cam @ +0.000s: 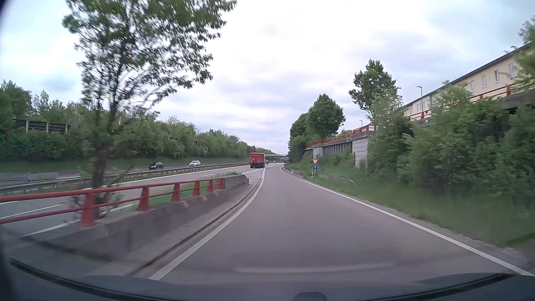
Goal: Follow the waypoints while adhering to traffic rules and regulations
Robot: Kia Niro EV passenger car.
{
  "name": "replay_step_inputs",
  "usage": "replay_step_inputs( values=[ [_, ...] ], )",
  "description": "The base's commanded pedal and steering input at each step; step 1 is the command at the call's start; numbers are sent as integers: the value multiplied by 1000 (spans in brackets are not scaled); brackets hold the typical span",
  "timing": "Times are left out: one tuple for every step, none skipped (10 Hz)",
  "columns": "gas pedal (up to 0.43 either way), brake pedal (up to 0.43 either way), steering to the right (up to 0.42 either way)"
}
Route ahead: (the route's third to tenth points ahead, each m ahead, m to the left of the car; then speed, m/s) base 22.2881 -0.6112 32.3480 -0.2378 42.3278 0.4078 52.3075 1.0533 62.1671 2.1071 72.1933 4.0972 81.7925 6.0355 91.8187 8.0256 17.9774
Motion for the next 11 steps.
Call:
replay_step_inputs(
  values=[
    [299,0,-5],
    [311,0,-5],
    [319,0,-5],
    [319,0,-5],
    [331,0,-5],
    [331,0,-5],
    [331,0,-5],
    [331,0,-5],
    [331,0,-5],
    [331,0,-5],
    [331,0,-5]
  ],
)
